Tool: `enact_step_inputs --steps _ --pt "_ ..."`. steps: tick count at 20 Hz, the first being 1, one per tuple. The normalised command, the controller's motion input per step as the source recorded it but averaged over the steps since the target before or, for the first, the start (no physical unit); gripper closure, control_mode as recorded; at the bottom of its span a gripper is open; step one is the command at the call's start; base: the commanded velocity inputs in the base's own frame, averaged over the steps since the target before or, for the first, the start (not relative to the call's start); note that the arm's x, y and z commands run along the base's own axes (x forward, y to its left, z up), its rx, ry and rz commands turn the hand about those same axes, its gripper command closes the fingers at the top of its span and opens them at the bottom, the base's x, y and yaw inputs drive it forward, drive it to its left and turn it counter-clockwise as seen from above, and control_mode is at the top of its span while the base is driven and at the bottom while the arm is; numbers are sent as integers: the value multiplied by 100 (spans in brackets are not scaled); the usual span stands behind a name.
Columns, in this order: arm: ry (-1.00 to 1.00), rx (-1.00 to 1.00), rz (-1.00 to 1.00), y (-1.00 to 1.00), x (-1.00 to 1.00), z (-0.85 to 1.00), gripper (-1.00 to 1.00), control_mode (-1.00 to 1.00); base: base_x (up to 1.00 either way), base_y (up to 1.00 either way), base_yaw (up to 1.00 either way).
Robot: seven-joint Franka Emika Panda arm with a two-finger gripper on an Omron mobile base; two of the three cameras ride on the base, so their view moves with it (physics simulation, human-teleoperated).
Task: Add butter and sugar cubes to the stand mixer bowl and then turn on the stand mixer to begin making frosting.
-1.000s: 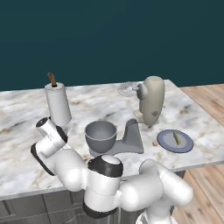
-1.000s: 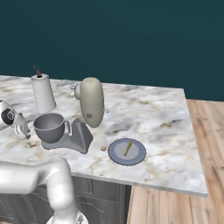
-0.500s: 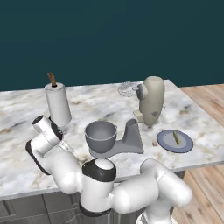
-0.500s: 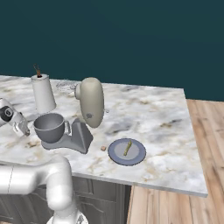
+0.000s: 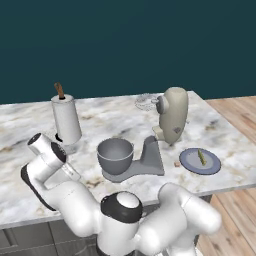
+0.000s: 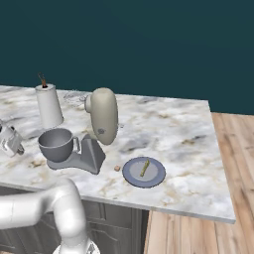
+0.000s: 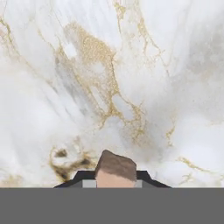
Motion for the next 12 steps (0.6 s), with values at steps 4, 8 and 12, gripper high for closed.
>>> enact_step_inputs --steps 4,8,12 --pt "-8 2 -3 -30 -21 88 100 -100 0 0 0" --pt "-5 0 -5 -53 -4 70 100 -100 0 0 0" --pt "0 0 -4 -71 0 39 100 -100 0 0 0"
